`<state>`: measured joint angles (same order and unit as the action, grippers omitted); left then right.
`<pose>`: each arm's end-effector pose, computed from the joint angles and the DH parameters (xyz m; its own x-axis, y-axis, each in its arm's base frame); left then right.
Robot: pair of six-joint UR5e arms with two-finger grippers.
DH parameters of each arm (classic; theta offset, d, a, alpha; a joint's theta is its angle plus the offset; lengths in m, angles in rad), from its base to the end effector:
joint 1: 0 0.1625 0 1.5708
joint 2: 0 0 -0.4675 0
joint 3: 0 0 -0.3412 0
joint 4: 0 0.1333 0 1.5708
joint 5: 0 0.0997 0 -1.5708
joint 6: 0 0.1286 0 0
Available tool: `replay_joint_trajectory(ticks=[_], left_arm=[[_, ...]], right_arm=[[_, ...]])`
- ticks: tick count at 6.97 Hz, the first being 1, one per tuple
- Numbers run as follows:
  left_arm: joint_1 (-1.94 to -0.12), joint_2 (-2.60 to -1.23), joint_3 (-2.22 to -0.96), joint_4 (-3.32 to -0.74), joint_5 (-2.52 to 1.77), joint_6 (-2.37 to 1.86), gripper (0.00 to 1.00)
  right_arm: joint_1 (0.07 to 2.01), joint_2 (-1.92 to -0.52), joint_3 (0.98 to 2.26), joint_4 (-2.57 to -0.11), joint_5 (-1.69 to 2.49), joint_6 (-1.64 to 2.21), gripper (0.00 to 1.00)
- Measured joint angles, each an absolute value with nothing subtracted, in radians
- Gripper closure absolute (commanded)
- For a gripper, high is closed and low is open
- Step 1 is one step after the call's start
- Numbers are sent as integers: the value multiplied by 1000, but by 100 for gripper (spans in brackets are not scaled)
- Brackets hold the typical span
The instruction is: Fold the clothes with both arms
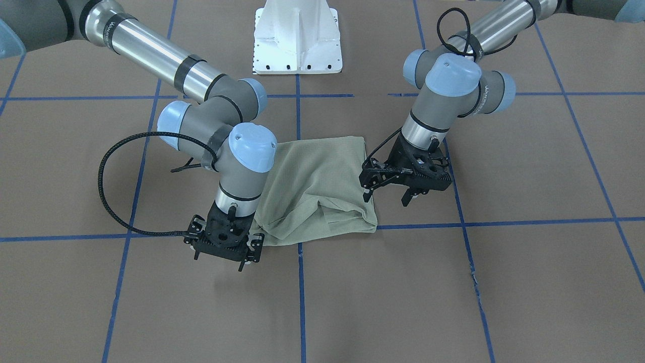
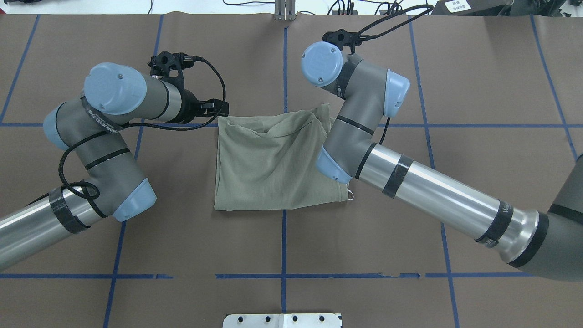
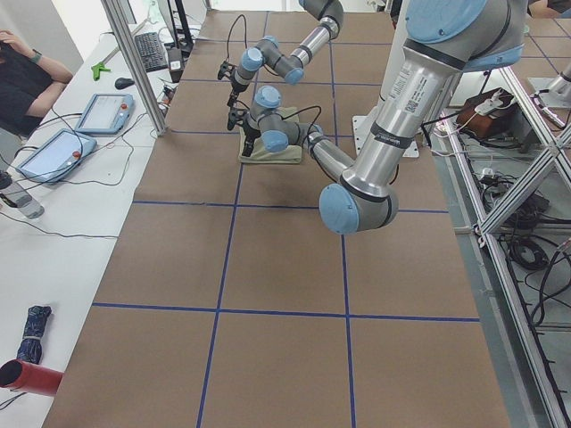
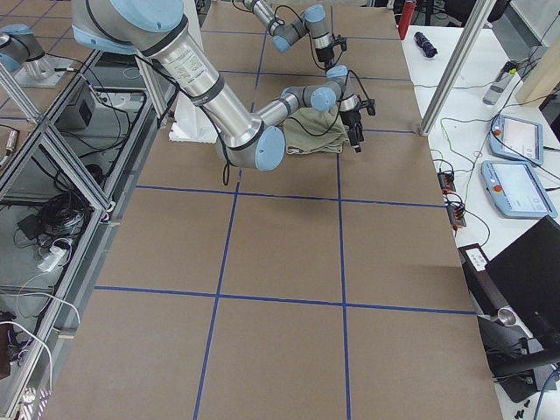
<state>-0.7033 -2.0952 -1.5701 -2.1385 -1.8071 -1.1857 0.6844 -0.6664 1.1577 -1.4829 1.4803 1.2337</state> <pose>0.4568 -0.5227 0.3658 0.5027 0.0526 -0.8629 0.3037 0.9238 0.2332 -0.5452 -0.6319 0.3431 0.8329 0.2544 0.4915 -0.4159 0.8737 0.2524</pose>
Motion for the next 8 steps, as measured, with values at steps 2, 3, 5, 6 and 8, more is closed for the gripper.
replay_joint_trajectory(ticks=[2,3,5,6,8], left_arm=[[-700,-2094,-1570,-2140,-1807,-1186,0],[-699,-2094,-1569,-2141,-1807,-1186,0],[-698,-2094,-1569,-2141,-1807,-1185,0],[-698,-2094,-1568,-2141,-1807,-1185,0],[-698,-2093,-1567,-2142,-1807,-1186,0]], right_arm=[[682,-658,1159,-1411,1545,1239,4],[657,-656,1159,-1370,1557,1274,11],[602,-655,1159,-1325,1557,1331,27],[584,-656,1160,-1319,1556,1343,33],[564,-655,1164,-1318,1556,1363,42]])
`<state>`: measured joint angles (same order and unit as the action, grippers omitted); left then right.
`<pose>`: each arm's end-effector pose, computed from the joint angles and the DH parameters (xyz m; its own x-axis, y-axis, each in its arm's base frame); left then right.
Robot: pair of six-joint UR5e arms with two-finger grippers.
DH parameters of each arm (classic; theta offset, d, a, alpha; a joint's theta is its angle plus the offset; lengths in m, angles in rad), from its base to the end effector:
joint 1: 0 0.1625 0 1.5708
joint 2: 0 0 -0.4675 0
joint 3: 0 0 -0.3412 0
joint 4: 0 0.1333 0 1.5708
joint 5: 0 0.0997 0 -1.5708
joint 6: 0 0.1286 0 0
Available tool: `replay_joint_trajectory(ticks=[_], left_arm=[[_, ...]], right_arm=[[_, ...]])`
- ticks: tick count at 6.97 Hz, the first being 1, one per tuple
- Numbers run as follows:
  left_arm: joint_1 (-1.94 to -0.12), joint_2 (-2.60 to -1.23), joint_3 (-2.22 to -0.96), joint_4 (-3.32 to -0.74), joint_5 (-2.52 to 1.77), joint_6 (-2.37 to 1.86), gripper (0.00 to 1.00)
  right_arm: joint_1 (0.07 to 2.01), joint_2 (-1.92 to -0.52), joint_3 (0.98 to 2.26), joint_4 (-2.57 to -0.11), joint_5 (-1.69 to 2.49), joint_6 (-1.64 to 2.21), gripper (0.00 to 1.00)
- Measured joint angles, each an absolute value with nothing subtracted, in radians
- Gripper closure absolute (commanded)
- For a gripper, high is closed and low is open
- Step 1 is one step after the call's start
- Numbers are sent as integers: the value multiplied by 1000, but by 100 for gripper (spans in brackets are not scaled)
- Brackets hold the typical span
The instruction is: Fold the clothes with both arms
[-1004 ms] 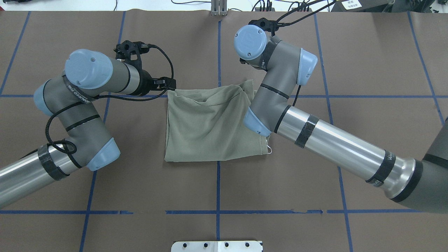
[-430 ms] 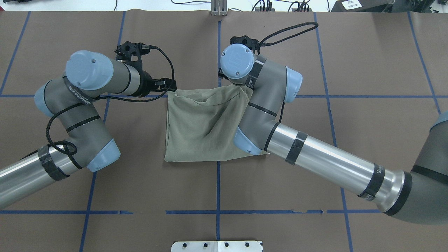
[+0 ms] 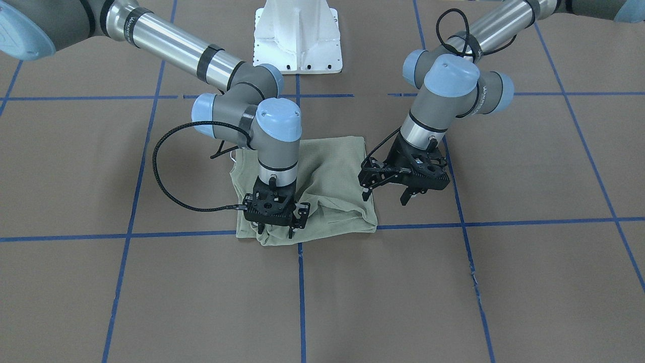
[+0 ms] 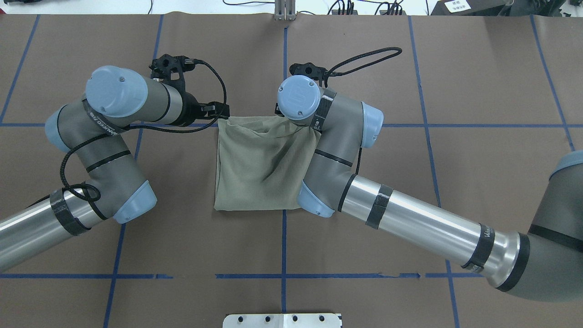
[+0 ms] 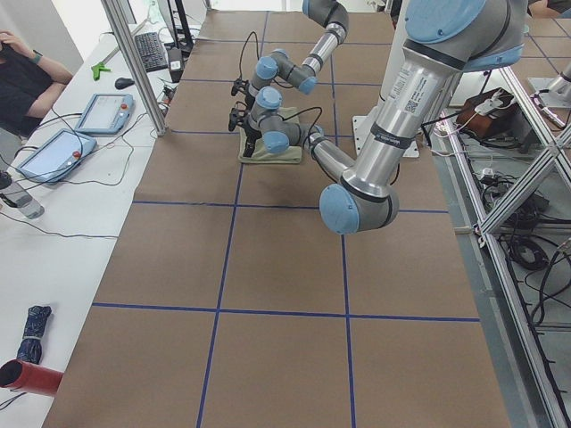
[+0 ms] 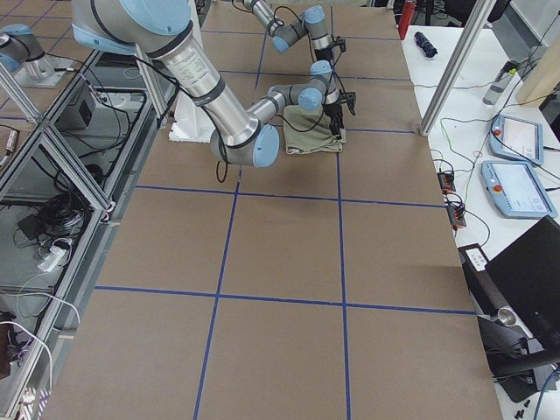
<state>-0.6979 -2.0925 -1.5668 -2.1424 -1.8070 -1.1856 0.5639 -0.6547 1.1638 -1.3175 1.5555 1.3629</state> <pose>0.4596 -0.5202 0.3685 0.5039 0.0542 -0.8621 0.2984 0.9257 0.2326 -0.6289 -0.5578 0.3050 0.7102 0.2049 0.6735 -0.4055 0.9011 0.1534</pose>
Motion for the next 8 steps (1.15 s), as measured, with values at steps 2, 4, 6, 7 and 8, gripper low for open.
replay_joint_trajectory(ticks=[2,4,6,7,8], left_arm=[[-698,-2090,-1566,-2143,-1807,-1186,0],[-697,-2088,-1566,-2143,-1807,-1186,0],[-697,-2088,-1565,-2143,-1806,-1186,0],[-697,-2088,-1565,-2143,-1806,-1186,0],[-697,-2088,-1565,-2143,-1806,-1186,0]], right_arm=[[561,-656,1183,-1320,1554,1363,38],[569,-652,1204,-1324,1548,1315,39],[576,-627,1204,-1325,1546,1297,39],[576,-622,1196,-1325,1546,1293,40],[581,-624,1190,-1325,1546,1269,40]])
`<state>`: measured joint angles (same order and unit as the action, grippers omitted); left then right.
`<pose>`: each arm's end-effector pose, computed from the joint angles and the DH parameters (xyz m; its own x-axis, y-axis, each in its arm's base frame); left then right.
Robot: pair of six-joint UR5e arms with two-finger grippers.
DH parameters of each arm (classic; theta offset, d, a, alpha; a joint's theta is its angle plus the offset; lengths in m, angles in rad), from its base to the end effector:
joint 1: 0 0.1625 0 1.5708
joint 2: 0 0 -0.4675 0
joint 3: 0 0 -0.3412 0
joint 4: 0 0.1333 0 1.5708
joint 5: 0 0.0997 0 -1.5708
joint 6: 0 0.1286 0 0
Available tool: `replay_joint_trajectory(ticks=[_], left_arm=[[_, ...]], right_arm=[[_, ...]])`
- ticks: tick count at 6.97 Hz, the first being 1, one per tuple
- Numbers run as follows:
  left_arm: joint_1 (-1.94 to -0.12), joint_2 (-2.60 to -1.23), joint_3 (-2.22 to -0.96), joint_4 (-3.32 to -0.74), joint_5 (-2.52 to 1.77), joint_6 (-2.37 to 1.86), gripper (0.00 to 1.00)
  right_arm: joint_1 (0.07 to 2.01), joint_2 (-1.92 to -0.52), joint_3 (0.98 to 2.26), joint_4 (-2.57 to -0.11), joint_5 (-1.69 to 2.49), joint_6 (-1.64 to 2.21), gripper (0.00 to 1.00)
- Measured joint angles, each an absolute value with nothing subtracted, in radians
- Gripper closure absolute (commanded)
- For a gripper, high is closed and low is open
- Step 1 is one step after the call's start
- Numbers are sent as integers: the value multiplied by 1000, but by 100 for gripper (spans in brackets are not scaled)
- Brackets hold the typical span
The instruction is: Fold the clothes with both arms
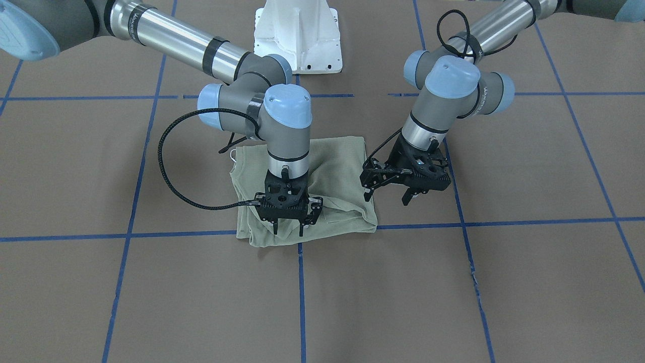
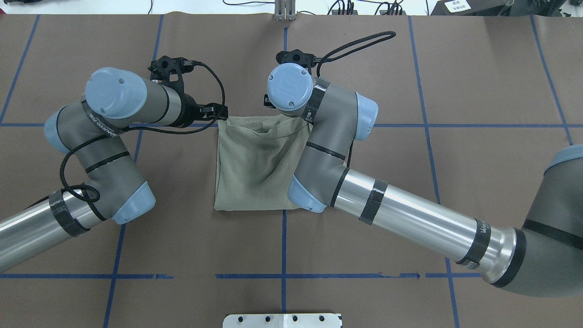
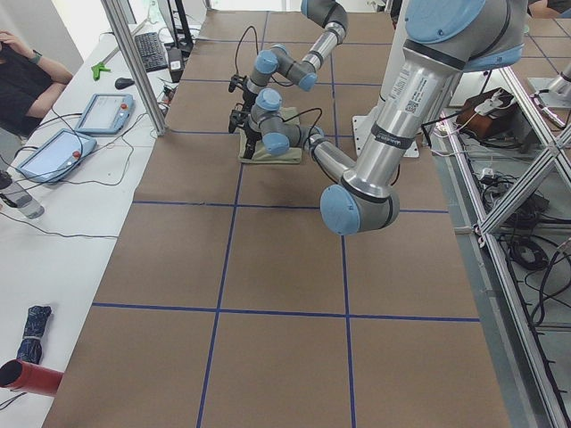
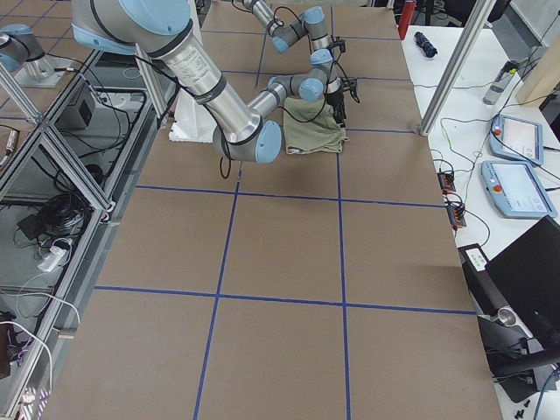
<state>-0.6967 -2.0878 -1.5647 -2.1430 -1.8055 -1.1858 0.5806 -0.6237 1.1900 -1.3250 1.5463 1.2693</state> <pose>0.4597 -0.5194 0.3726 0.5083 0.0510 -0.8597 0.2974 0.9264 0.2308 -0.6186 -0.5690 0.2686 0.7165 0.1150 0.6880 -0.3670 0.9009 0.2316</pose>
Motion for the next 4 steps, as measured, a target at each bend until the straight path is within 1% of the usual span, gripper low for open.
replay_joint_trajectory(ticks=[2,3,4], left_arm=[[-696,-2088,-1564,-2143,-1805,-1186,0],[-696,-2088,-1564,-2143,-1806,-1186,0],[-696,-2088,-1564,-2143,-1805,-1187,0]], right_arm=[[590,-642,1185,-1321,1547,1208,41],[589,-651,1185,-1319,1548,1202,46],[586,-658,1184,-1317,1548,1202,56]])
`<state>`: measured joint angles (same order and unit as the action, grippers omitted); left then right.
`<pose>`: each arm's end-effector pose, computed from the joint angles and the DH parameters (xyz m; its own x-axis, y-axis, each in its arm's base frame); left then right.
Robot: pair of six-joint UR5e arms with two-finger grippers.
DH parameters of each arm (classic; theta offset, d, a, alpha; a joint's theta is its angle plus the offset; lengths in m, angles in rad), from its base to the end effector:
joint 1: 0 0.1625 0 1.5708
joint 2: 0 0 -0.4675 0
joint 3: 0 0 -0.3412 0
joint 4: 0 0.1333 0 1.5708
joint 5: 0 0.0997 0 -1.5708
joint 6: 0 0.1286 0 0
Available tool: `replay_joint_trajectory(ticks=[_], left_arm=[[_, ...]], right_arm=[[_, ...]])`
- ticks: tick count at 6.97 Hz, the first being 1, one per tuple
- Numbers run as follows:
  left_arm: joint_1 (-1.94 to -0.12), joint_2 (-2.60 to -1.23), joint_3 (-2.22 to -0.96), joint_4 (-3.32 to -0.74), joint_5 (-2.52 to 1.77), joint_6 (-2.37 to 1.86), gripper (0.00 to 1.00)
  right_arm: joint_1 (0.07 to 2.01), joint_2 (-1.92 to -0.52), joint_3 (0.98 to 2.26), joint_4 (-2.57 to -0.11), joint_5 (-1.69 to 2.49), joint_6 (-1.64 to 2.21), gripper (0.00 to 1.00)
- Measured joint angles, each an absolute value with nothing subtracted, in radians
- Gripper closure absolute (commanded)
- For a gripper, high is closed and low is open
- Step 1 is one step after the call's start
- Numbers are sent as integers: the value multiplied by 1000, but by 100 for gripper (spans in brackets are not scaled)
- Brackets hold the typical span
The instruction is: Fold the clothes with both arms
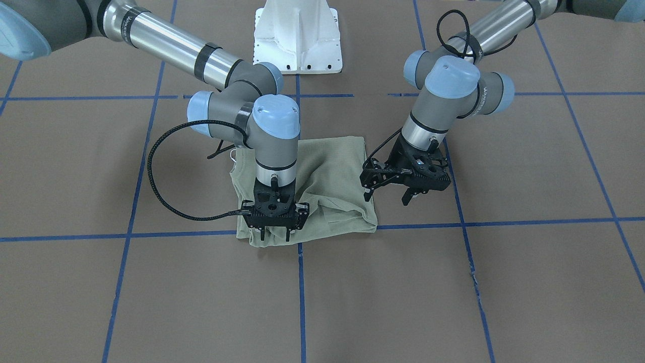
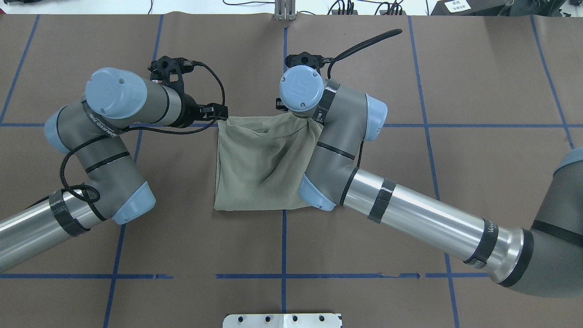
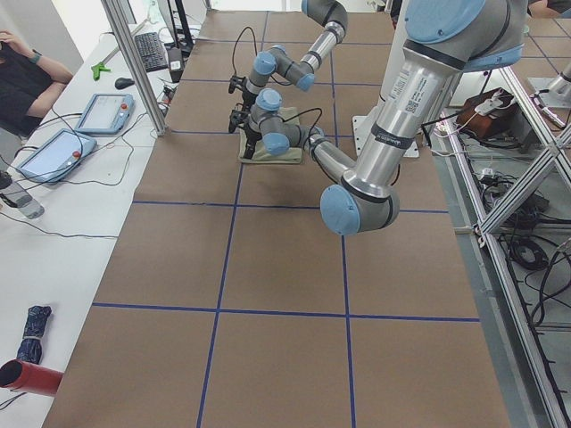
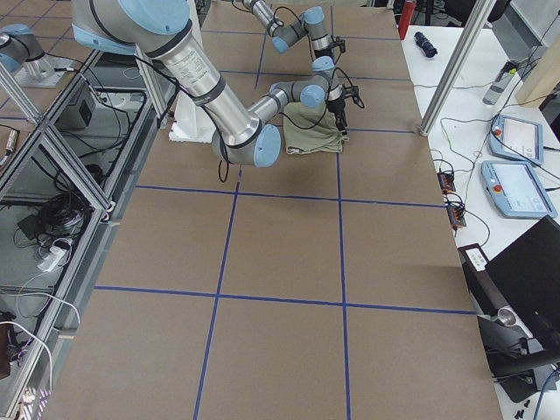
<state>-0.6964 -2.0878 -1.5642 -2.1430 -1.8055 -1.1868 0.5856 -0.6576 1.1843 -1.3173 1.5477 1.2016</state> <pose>0.4600 -0.5194 0.3728 0.5083 0.0499 -0.8597 0.2975 0.9267 0.2297 -0.6133 -0.5702 0.2980 0.7567 0.0690 0.6501 -0.3142 0.9104 0.2692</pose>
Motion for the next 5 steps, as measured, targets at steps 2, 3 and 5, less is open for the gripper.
replay_joint_trajectory(ticks=[2,3,5], left_arm=[[-696,-2088,-1563,-2143,-1805,-1188,0],[-696,-2088,-1563,-2143,-1805,-1189,0],[-696,-2088,-1563,-2143,-1805,-1189,0]], right_arm=[[578,-660,1184,-1316,1547,1205,100],[576,-658,1186,-1316,1547,1208,100],[578,-653,1192,-1316,1549,1216,100]])
